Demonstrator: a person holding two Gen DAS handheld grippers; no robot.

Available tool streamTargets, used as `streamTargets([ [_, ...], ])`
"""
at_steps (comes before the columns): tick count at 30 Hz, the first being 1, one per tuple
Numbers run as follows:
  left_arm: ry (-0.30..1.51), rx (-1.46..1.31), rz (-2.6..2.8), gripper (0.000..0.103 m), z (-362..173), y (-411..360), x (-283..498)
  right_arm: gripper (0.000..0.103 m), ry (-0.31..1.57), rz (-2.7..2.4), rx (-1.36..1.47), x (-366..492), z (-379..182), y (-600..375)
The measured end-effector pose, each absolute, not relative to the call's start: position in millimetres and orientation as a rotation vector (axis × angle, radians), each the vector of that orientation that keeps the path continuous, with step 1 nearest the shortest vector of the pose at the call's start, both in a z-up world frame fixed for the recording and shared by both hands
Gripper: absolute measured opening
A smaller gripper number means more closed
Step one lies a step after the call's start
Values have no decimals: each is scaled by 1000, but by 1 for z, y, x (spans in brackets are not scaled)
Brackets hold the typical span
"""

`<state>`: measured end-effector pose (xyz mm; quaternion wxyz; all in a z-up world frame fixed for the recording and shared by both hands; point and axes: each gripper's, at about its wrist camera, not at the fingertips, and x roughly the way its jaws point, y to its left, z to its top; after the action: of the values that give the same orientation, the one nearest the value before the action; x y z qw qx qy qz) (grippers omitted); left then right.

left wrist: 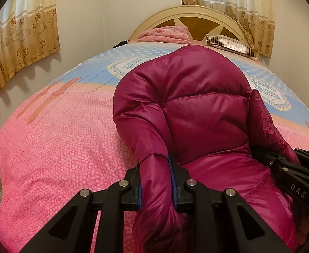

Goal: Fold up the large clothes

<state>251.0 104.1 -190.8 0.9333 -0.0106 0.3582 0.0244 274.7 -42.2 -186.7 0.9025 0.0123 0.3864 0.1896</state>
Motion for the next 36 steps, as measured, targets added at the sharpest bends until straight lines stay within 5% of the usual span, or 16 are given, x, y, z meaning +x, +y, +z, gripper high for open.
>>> streamTargets([
  [23,738,27,62,31,-201,100,253,23,825,381,45,281,-193,-42],
  [36,740,46,116,50,-202,99,251,33,861,369,44,287,-195,-42],
])
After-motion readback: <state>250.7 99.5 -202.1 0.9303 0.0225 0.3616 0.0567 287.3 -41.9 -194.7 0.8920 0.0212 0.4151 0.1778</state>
